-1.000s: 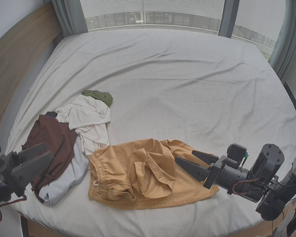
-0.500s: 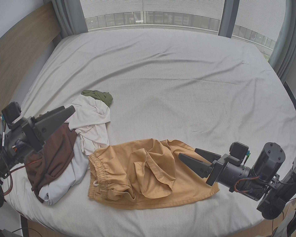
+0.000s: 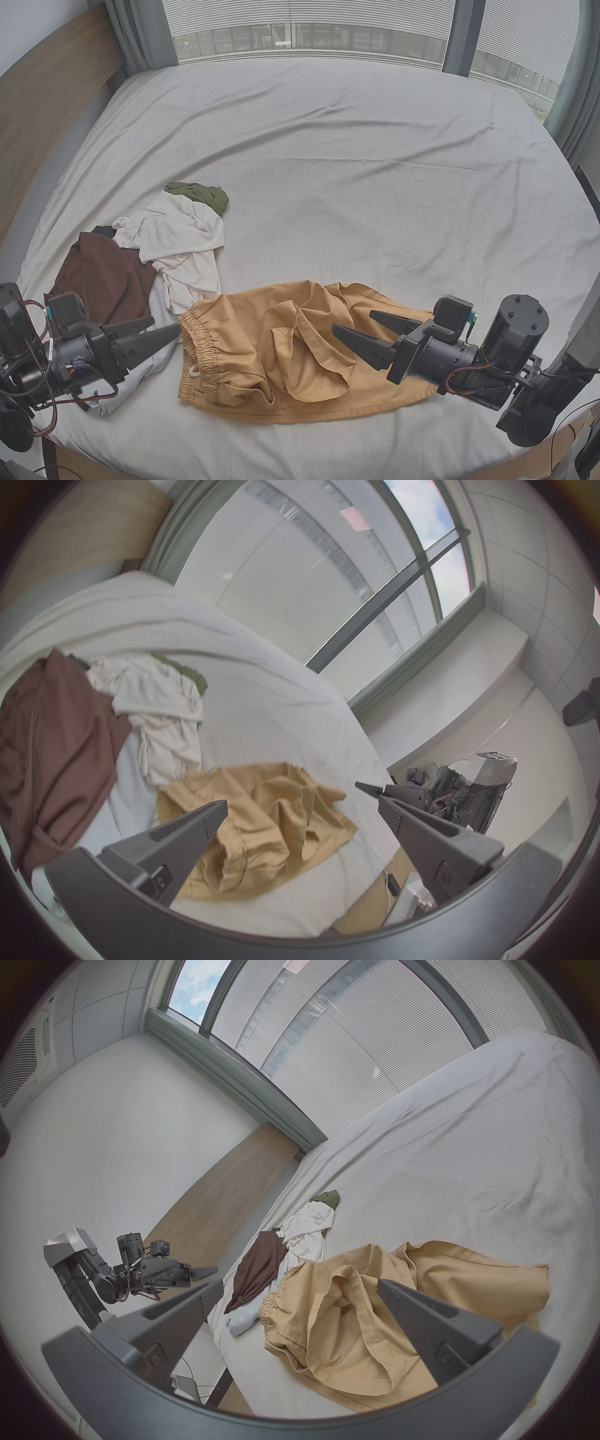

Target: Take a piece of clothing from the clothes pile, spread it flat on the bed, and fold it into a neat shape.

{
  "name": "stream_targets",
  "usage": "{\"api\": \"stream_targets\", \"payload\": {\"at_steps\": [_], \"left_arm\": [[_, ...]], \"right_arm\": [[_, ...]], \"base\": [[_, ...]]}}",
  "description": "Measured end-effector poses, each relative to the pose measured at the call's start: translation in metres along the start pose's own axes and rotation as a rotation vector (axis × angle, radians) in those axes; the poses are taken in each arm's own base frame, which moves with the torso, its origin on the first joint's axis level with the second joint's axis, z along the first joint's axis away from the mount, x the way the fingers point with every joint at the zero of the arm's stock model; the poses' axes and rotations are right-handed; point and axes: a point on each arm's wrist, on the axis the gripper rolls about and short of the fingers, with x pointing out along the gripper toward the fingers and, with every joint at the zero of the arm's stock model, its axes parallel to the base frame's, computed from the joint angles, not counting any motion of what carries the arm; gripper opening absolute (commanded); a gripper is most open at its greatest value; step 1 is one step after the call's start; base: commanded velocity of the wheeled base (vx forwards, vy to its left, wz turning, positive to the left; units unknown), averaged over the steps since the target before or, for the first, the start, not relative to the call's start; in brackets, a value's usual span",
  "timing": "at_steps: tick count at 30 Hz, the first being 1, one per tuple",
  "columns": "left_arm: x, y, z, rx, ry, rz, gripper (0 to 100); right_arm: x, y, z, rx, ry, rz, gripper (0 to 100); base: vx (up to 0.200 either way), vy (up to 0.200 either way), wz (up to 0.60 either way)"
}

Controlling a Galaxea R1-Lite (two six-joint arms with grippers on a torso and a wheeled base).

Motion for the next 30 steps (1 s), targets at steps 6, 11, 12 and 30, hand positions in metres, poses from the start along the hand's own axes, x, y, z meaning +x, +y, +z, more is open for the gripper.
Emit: {"api": "stream_targets", "payload": {"at_steps": [6,11,12,30], "left_arm": [[0.011,0.016,-0.019,-0.050,0.105,0.040,100],[0.021,0.028,-0.032,-0.064,0.184,0.061,100],[0.024,0.030,-0.034,-0.069,0.195,0.063,100],[0.057,0.040,-0.052,0.002,0.158,-0.019,100]], "right_arm": [[0.008,-0.003,-0.006,0.001,0.017,-0.005,100],[0.011,-0.007,-0.012,0.003,0.033,-0.014,100],[0.012,-0.007,-0.013,0.003,0.035,-0.016,100],[0.014,-0.006,-0.022,0.007,0.065,-0.019,100]], "base": [[0.000,0.000,0.00],[0.000,0.000,0.00],[0.000,0.000,0.00],[0.000,0.000,0.00]]}}
